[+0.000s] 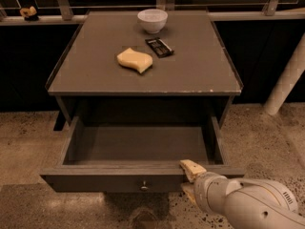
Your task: Open top drawer
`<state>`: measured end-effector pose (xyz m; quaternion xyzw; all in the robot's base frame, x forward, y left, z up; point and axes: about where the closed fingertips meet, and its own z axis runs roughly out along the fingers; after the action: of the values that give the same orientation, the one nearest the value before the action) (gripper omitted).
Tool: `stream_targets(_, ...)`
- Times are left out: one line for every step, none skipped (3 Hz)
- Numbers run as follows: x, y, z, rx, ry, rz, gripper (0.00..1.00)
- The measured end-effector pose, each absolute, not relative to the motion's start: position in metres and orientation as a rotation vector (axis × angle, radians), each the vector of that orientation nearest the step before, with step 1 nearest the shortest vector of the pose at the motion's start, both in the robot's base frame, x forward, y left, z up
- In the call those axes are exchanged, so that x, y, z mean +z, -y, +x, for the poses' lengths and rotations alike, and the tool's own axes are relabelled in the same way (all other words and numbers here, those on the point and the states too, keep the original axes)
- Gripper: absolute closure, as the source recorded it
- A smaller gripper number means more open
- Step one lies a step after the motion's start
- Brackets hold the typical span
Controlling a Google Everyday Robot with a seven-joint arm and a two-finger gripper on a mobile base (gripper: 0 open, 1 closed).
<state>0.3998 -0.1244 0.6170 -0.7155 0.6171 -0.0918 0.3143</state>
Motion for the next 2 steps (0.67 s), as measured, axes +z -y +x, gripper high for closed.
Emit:
stream_targets(0.617, 0.1244, 0.3998, -0.242, -1.627, -1.886, 1.0)
stream_targets(0.617, 0.1244, 0.3998, -0.242, -1.627, -1.886, 0.81)
